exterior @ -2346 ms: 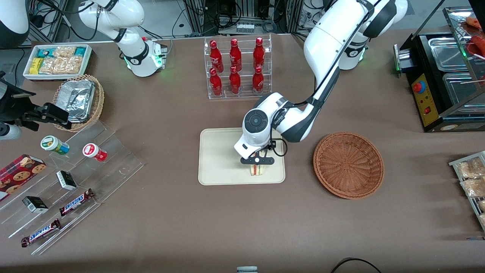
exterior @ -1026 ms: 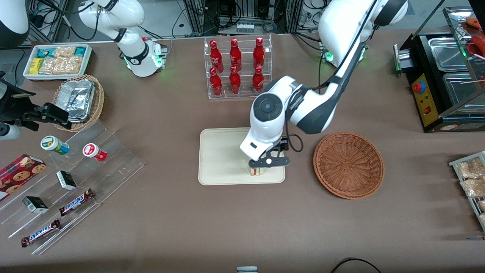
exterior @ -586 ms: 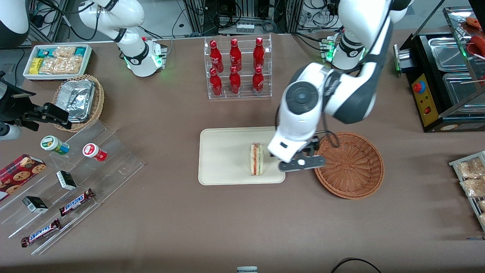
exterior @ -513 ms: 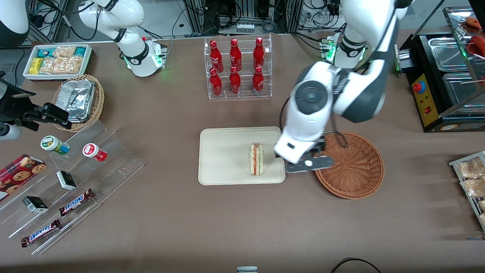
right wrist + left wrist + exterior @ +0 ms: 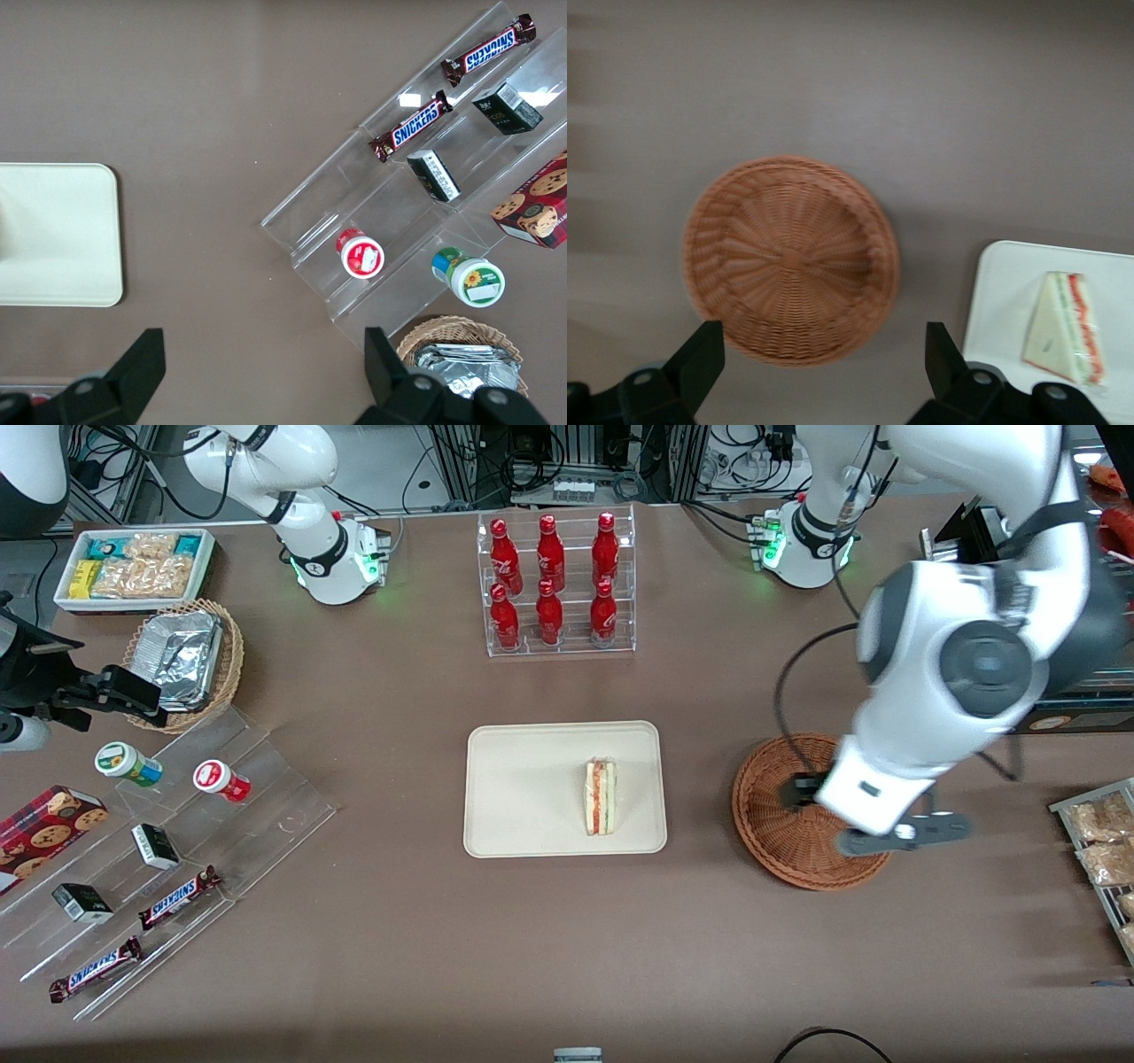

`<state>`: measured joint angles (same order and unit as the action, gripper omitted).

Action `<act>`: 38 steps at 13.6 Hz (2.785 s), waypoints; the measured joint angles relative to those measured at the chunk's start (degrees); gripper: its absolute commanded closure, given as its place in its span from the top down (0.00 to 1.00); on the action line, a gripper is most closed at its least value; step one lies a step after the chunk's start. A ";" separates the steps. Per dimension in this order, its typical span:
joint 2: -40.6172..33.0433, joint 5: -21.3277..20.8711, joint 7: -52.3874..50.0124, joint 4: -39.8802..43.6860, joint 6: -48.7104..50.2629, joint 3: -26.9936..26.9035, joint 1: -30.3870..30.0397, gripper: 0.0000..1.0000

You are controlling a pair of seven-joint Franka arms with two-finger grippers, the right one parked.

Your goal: Place sandwich from basket to tray

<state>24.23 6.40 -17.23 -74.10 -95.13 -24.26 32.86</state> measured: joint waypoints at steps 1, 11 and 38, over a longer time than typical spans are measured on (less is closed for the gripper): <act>-0.23 0.66 2.02 -0.01 0.81 -2.03 -0.03 1.00; -3.79 1.58 6.01 -0.06 4.89 -6.59 0.23 1.00; -13.07 -0.02 6.46 -5.16 4.71 16.74 -23.01 1.00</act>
<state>11.16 6.38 -10.77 -79.26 -90.42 -7.52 9.84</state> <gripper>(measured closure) 0.000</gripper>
